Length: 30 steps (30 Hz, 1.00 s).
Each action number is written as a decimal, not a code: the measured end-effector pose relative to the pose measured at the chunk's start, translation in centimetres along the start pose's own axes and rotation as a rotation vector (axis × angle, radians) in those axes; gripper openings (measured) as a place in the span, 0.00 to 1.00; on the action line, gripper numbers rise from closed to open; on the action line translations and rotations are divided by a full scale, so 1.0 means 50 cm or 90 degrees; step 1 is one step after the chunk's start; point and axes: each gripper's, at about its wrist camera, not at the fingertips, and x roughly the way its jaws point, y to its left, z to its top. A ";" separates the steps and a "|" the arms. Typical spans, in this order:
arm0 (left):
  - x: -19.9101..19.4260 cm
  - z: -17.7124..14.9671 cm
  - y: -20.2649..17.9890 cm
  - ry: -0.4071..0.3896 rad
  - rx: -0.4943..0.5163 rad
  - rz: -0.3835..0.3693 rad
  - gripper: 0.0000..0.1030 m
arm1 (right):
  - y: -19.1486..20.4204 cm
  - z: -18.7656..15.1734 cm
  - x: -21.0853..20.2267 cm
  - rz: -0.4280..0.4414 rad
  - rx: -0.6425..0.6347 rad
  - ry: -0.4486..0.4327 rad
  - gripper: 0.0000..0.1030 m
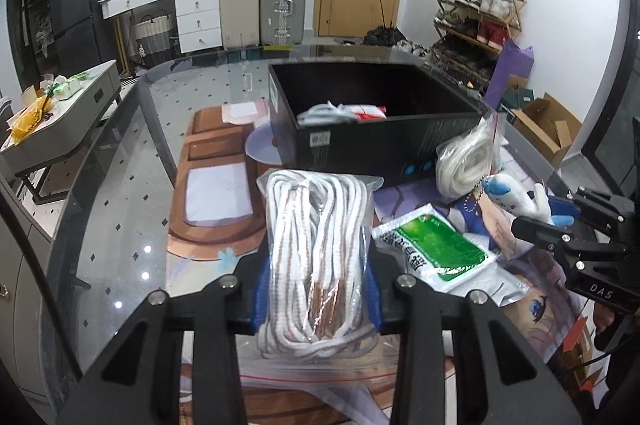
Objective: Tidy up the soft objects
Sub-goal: 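Carry the rope bag and plush toy over the black box with both tools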
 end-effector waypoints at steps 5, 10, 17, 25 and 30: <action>-0.019 0.010 0.008 -0.020 -0.011 0.003 0.35 | -0.004 0.013 -0.020 -0.009 0.007 -0.021 0.35; -0.033 0.023 0.007 -0.033 -0.017 -0.002 0.35 | -0.012 0.026 -0.033 -0.007 0.015 -0.046 0.35; -0.058 0.056 0.003 -0.067 -0.025 -0.014 0.35 | -0.014 0.067 -0.042 0.011 0.020 -0.071 0.35; -0.063 0.098 -0.002 -0.086 -0.026 -0.025 0.35 | -0.012 0.112 -0.045 0.011 0.017 -0.093 0.35; -0.061 0.120 0.004 -0.097 -0.030 -0.029 0.35 | -0.014 0.137 -0.040 0.011 0.012 -0.102 0.35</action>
